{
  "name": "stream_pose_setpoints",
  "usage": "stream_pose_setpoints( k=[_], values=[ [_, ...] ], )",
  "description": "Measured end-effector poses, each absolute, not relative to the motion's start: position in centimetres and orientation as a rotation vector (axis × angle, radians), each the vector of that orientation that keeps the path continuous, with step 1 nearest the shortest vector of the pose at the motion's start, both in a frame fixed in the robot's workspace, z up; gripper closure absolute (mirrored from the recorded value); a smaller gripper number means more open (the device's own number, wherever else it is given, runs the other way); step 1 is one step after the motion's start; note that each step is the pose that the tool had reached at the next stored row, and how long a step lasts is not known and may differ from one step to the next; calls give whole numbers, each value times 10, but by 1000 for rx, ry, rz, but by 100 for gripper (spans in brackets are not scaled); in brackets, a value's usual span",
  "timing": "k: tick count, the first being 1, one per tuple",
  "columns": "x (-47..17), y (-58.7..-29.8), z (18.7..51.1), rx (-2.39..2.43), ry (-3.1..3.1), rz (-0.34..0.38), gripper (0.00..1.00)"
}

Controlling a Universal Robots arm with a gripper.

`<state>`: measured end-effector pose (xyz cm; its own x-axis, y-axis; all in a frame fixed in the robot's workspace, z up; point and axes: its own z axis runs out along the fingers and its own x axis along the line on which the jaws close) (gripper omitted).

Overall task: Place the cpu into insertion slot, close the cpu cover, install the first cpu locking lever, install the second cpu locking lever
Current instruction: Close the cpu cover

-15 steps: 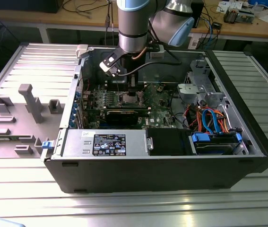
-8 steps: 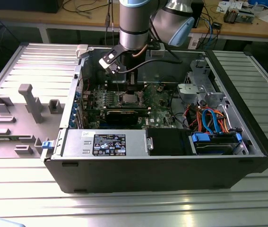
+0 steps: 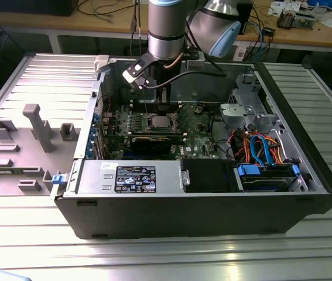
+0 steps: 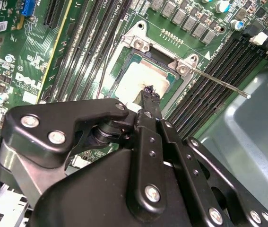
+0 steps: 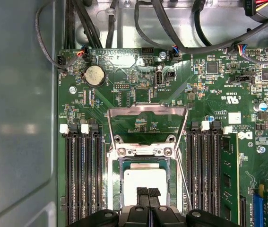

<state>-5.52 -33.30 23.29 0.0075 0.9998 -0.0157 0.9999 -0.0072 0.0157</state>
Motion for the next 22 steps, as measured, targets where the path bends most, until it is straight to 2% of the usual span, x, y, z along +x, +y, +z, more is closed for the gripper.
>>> stream_pose_setpoints(
  k=[22],
  values=[
    [-55,-333,235,2214,2198,-1,89]
  ],
)
